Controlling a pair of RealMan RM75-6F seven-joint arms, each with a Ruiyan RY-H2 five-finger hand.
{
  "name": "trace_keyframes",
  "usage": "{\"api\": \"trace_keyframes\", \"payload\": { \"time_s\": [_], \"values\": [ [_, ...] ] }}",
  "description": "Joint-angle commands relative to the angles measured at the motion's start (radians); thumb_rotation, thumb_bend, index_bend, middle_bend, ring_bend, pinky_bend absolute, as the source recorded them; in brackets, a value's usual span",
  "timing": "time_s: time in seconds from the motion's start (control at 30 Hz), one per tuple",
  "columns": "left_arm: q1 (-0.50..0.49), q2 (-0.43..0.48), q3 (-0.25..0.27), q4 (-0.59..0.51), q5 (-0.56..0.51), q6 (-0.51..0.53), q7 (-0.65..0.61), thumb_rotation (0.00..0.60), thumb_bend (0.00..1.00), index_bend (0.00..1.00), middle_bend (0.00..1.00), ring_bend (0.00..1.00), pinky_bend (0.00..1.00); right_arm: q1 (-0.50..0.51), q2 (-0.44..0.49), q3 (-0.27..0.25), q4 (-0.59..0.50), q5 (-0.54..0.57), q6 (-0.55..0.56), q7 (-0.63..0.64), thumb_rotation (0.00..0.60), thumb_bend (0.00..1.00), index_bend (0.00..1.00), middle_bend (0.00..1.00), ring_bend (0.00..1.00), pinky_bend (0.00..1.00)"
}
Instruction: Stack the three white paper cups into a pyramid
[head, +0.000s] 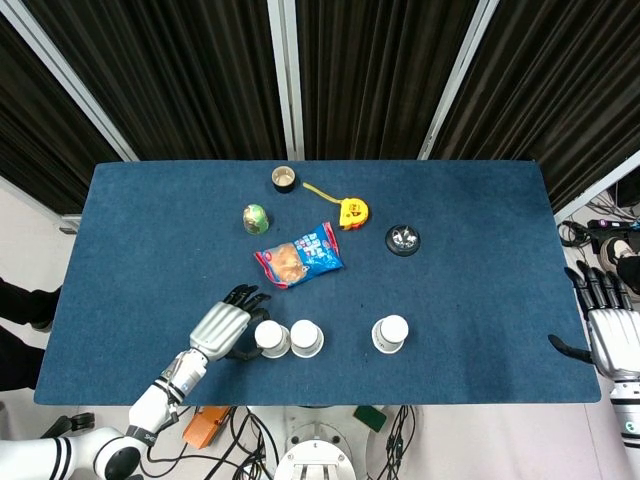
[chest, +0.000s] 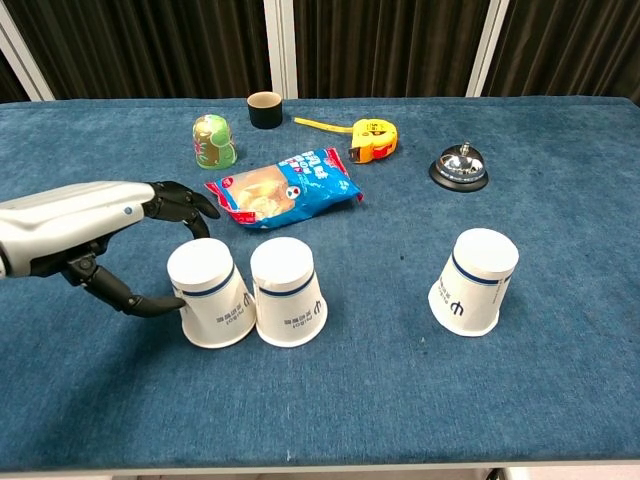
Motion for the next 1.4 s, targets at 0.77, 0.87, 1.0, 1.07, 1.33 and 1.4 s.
{"api": "trace_keyframes", "payload": {
  "time_s": [0.77, 0.87, 1.0, 1.07, 1.33, 1.4],
  "values": [
    [0.128, 0.173, 0.056, -0.042, 0.068, 0.225, -0.057, 0.535, 0.27, 0.22, 0.12, 0.00, 0.00, 0.396, -0.120, -0.034, -0.153, -0.153, -0.538, -0.110, 0.600, 0.31, 0.19, 0.01, 0.00, 0.08],
    [0.140, 0.186, 0.058, -0.031, 0.074, 0.236, -0.086, 0.534, 0.27, 0.22, 0.12, 0.00, 0.00, 0.415, -0.141, -0.027, -0.148, -0.124, -0.562, -0.137, 0.600, 0.34, 0.23, 0.02, 0.00, 0.09],
    [0.151, 0.192, 0.055, -0.013, 0.071, 0.240, -0.120, 0.535, 0.28, 0.22, 0.11, 0.00, 0.00, 0.433, -0.158, -0.024, -0.147, -0.093, -0.581, -0.155, 0.600, 0.39, 0.29, 0.05, 0.00, 0.10],
    [0.156, 0.192, 0.055, -0.004, 0.071, 0.241, -0.133, 0.535, 0.28, 0.22, 0.11, 0.00, 0.00, 0.441, -0.165, -0.023, -0.142, -0.079, -0.586, -0.166, 0.600, 0.40, 0.29, 0.05, 0.00, 0.10],
    [0.165, 0.190, 0.052, 0.014, 0.072, 0.237, -0.157, 0.534, 0.28, 0.22, 0.11, 0.00, 0.00, 0.471, -0.188, -0.017, -0.124, -0.026, -0.612, -0.183, 0.600, 0.43, 0.30, 0.06, 0.00, 0.10],
    [0.167, 0.189, 0.049, 0.018, 0.071, 0.237, -0.161, 0.535, 0.28, 0.22, 0.11, 0.00, 0.00, 0.478, -0.198, -0.016, -0.116, -0.021, -0.611, -0.177, 0.600, 0.44, 0.34, 0.08, 0.00, 0.10]
  ]
}}
